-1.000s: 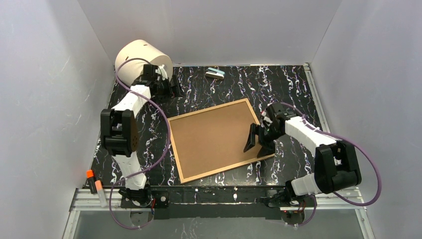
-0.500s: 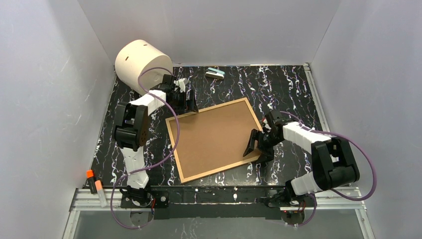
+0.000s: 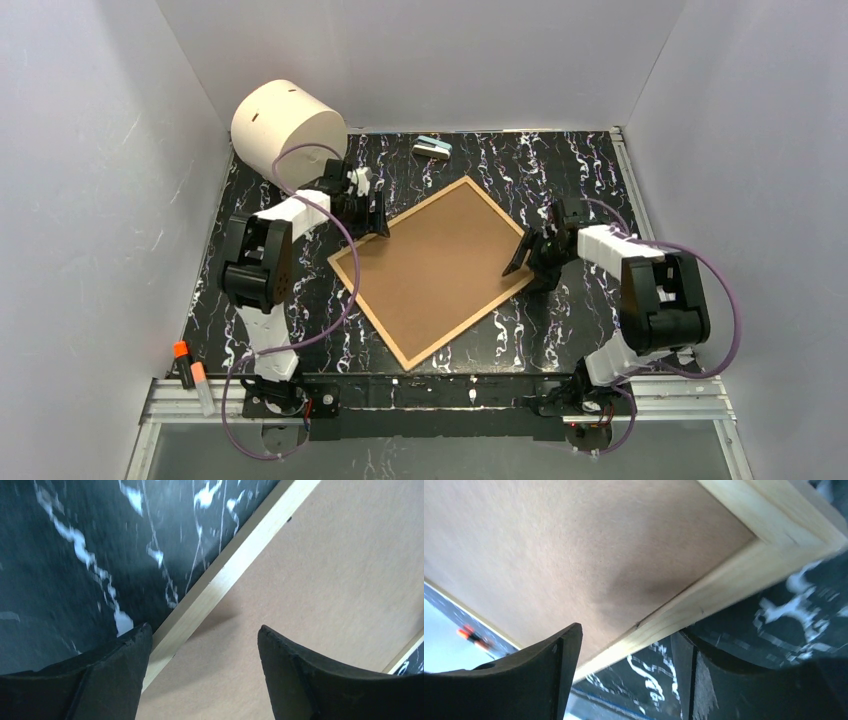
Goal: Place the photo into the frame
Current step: Adjust the photo frame at the center of the board.
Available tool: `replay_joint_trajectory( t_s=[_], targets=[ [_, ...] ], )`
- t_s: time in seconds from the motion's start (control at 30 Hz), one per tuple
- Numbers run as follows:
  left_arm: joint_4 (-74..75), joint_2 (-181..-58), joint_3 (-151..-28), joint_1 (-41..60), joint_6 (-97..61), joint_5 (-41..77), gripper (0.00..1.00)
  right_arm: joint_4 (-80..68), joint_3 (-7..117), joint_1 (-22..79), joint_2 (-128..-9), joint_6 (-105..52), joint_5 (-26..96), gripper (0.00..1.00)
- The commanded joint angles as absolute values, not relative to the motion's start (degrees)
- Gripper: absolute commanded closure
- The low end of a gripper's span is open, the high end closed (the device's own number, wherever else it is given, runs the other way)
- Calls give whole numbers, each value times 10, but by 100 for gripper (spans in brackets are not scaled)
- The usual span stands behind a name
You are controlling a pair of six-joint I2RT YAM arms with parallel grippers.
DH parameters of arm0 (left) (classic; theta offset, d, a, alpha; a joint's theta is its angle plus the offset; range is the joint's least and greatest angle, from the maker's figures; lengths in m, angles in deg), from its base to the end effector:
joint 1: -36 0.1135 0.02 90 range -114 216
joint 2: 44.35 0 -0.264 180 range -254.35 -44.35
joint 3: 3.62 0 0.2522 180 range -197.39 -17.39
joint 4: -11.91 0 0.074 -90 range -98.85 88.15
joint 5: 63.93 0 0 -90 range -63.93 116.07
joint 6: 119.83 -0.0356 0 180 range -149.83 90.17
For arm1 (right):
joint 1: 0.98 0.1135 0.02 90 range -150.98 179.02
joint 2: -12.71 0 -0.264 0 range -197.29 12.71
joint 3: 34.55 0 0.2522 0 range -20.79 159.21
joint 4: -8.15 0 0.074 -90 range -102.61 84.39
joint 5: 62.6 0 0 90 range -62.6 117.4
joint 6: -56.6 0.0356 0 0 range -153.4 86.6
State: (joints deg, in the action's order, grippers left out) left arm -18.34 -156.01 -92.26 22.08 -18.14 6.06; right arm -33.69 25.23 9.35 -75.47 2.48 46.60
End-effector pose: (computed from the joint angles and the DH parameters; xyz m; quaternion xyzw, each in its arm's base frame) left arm 0.3987 -0.1114 0.1741 0.0729 0.9334 -0.2296 0.2660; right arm 0.2634 0.0599 0.1561 0.1869 0.9537 0.2175 0.0911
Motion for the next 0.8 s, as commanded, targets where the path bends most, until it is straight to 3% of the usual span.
replay_joint_trajectory(
  t_s=[0.0,0.17,0.5,0.67,0.77],
  targets=[
    [-240,-1491,-852,198,-118,68,30,-240,327,60,-813,-4,416,29],
    [-226,-1418,-767,191,-54,52,40,-203,388,20,-896,-3,485,39],
    [-201,-1309,-623,144,13,6,57,-111,475,17,-1011,8,563,50],
    [-186,-1276,-593,137,24,-13,58,-115,554,17,-1055,-1,561,48],
    [-198,-1263,-599,137,25,9,52,-159,597,17,-1051,4,508,37]
  ],
)
